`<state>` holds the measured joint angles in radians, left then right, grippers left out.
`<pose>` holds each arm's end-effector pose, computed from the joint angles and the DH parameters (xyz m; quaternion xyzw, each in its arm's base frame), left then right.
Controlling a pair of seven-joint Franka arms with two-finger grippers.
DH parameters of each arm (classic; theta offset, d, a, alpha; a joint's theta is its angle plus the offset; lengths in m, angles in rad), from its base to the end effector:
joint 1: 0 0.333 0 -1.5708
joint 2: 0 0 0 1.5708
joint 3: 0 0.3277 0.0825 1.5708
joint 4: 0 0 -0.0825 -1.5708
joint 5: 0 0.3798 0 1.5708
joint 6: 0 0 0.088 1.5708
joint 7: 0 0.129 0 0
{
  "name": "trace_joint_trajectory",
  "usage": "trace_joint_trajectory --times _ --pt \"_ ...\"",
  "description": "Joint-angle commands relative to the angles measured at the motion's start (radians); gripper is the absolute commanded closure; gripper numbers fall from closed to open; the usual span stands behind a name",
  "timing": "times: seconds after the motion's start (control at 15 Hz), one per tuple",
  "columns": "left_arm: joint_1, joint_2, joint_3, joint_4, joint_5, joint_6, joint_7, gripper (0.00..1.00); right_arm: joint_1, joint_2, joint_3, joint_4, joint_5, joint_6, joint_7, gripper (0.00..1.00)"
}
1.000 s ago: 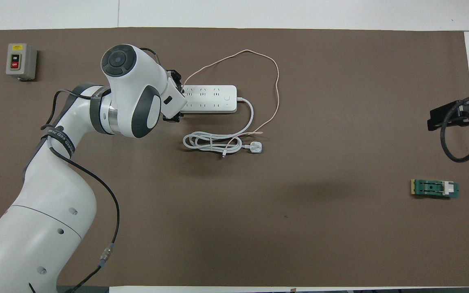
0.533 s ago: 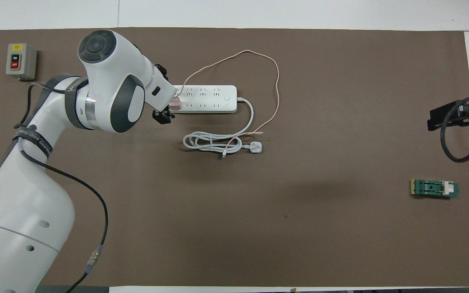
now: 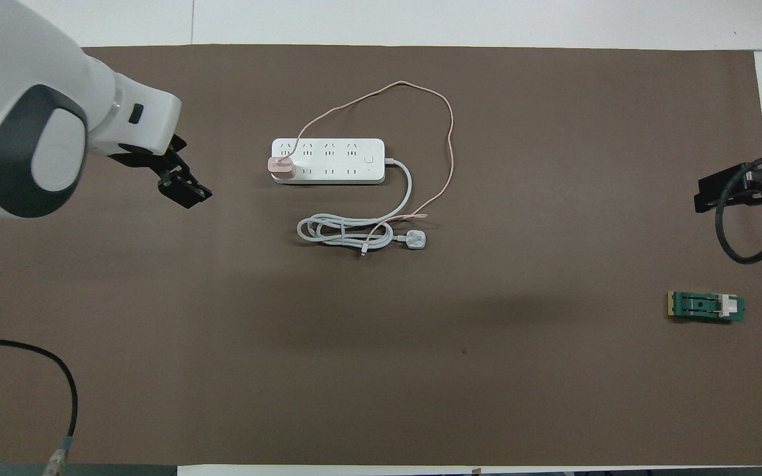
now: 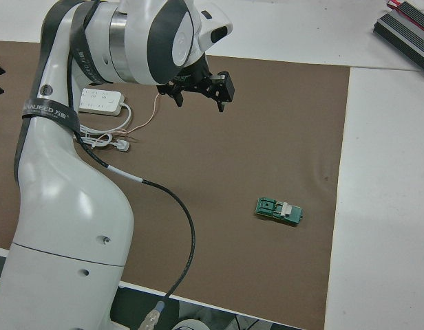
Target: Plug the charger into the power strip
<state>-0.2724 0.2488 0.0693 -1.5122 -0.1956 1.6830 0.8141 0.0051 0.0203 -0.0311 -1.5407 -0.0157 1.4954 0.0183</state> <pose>0.6088 -0.1532 0.5062 0.8761 -0.4725 -0.0102 0.0955 0.5472 -0.0162 0.6107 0.9992 -0.0225 -0.0328 0.0080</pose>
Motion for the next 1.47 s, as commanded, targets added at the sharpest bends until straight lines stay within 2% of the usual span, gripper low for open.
trace_joint_trajectory --times 0.0,0.07,0.27,0.47,0.6,1.4 --pt "0.079 -0.091 -0.003 -0.023 -0.005 -0.138 -0.221 0.0 -0.013 -0.026 0.014 -0.027 -0.012 0.002 0.015 0.0" --pt "0.108 -0.109 -0.003 -0.025 0.008 -0.167 -0.278 0.0 -0.011 -0.026 0.014 -0.027 -0.012 0.002 0.015 0.0" --pt "0.128 -0.155 -0.006 -0.022 0.158 -0.204 -0.409 0.0 -0.011 -0.026 0.014 -0.027 -0.012 0.002 0.015 0.0" --pt "0.168 -0.186 -0.008 -0.023 0.179 -0.223 -0.707 0.0 -0.011 -0.026 0.014 -0.027 -0.012 0.002 0.015 0.0" --pt "0.177 -0.195 -0.006 -0.025 0.179 -0.22 -0.808 0.0 -0.013 -0.026 0.014 -0.027 -0.012 0.002 0.017 0.0" --pt "0.215 -0.238 -0.006 -0.039 0.177 -0.233 -0.851 0.0 -0.013 -0.026 0.014 -0.027 -0.012 0.0 0.015 0.0"
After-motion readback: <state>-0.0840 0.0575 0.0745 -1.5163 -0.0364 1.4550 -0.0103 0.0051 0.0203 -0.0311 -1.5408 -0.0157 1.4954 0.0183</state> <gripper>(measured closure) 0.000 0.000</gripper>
